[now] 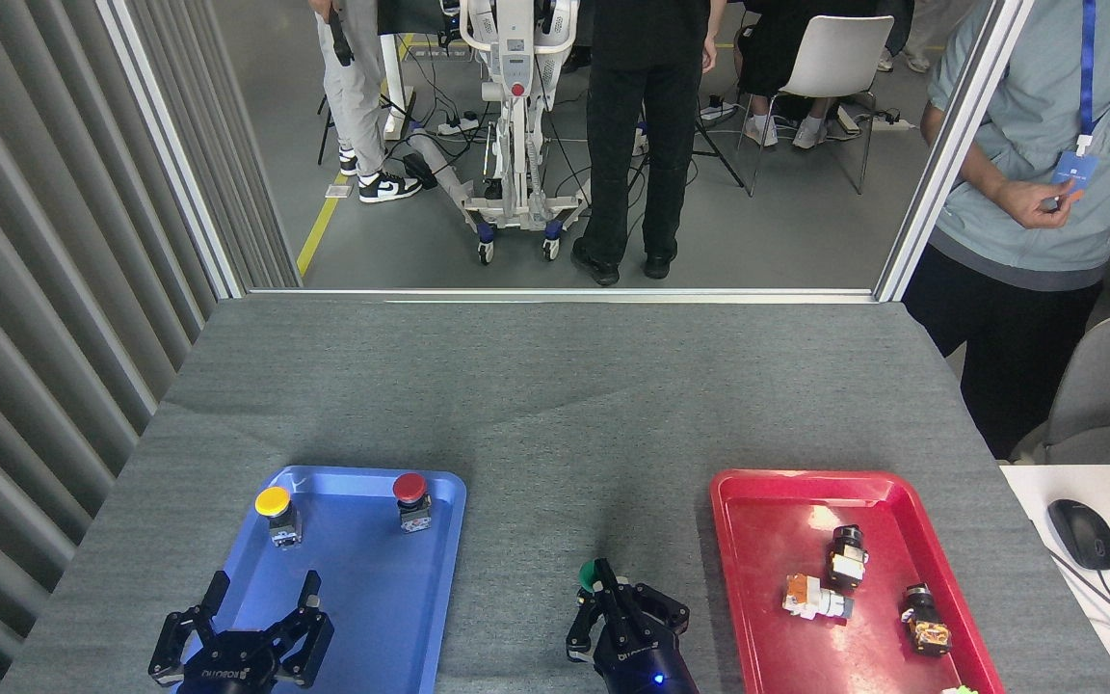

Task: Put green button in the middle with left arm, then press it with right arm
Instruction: 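Lift the right hand off the green button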

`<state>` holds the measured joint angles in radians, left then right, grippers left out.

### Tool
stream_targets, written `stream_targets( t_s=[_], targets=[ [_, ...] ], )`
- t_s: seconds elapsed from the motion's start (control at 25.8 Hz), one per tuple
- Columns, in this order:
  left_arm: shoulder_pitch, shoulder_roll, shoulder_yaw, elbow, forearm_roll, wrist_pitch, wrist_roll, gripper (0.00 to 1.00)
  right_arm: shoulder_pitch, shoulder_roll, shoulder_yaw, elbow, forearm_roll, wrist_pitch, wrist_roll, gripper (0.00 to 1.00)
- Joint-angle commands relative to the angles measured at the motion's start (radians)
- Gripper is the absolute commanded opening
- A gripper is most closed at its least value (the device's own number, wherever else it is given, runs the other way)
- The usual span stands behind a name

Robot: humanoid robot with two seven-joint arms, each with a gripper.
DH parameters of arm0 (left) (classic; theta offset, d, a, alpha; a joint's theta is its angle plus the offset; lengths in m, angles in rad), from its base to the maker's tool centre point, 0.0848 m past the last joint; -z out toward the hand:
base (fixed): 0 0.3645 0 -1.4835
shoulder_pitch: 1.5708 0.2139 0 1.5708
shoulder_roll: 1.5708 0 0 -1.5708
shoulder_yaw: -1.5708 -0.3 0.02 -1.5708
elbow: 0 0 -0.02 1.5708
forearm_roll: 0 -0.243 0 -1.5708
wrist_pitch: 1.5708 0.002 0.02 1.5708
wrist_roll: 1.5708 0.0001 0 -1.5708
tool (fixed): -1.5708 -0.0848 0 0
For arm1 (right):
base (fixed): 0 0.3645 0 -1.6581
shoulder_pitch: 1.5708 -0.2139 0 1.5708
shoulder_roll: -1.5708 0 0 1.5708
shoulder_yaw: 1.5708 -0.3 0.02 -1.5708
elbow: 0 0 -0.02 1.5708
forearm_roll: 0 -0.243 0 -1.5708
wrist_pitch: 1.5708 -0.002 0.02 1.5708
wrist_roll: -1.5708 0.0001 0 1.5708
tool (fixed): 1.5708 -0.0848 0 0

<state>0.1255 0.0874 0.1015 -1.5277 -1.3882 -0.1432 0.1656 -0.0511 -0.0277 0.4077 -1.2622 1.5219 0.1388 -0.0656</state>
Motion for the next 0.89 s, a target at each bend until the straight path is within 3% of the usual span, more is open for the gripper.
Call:
stream_targets(
  t_s=[0.0, 0.35, 0.54, 0.58, 0.7, 0.74, 0.77, 0.85],
  targets=[
    [0.0, 0.0, 0.0, 0.0, 0.0, 0.001, 0.0, 0.99, 0.002, -0.001, -0.001, 0.0, -0.002, 0.001, 0.006, 0.1],
    [-0.003, 0.0, -0.003, 0.0, 0.0, 0.001, 0.0, 0.99, 0.011, -0.011, -0.017, -0.132, -0.003, 0.015, -0.01, 0.14],
    [-0.004, 0.0, -0.003, 0.003, 0.0, 0.001, 0.0, 0.99, 0.056, -0.031, -0.089, -0.195, -0.003, 0.004, -0.008, 0.2],
    [-0.004, 0.0, -0.003, 0.003, 0.001, 0.001, -0.001, 0.99, 0.068, -0.037, -0.109, -0.209, -0.005, 0.002, -0.008, 0.28],
    [-0.004, -0.002, -0.005, 0.005, 0.002, 0.001, -0.001, 0.99, 0.122, -0.049, -0.178, -0.255, -0.003, 0.002, -0.01, 0.79],
    [-0.004, -0.002, -0.005, 0.005, 0.002, 0.001, -0.001, 0.99, 0.138, -0.051, -0.201, -0.269, -0.003, 0.002, -0.01, 0.91],
    [-0.004, 0.0, -0.005, 0.005, 0.002, 0.001, 0.0, 0.99, 0.151, -0.057, -0.214, -0.278, -0.005, 0.002, -0.017, 0.97],
    [-0.001, 0.0, -0.005, 0.003, 0.002, 0.001, 0.0, 0.99, 0.171, -0.075, -0.244, -0.296, -0.005, 0.001, -0.059, 0.99]
  ],
)
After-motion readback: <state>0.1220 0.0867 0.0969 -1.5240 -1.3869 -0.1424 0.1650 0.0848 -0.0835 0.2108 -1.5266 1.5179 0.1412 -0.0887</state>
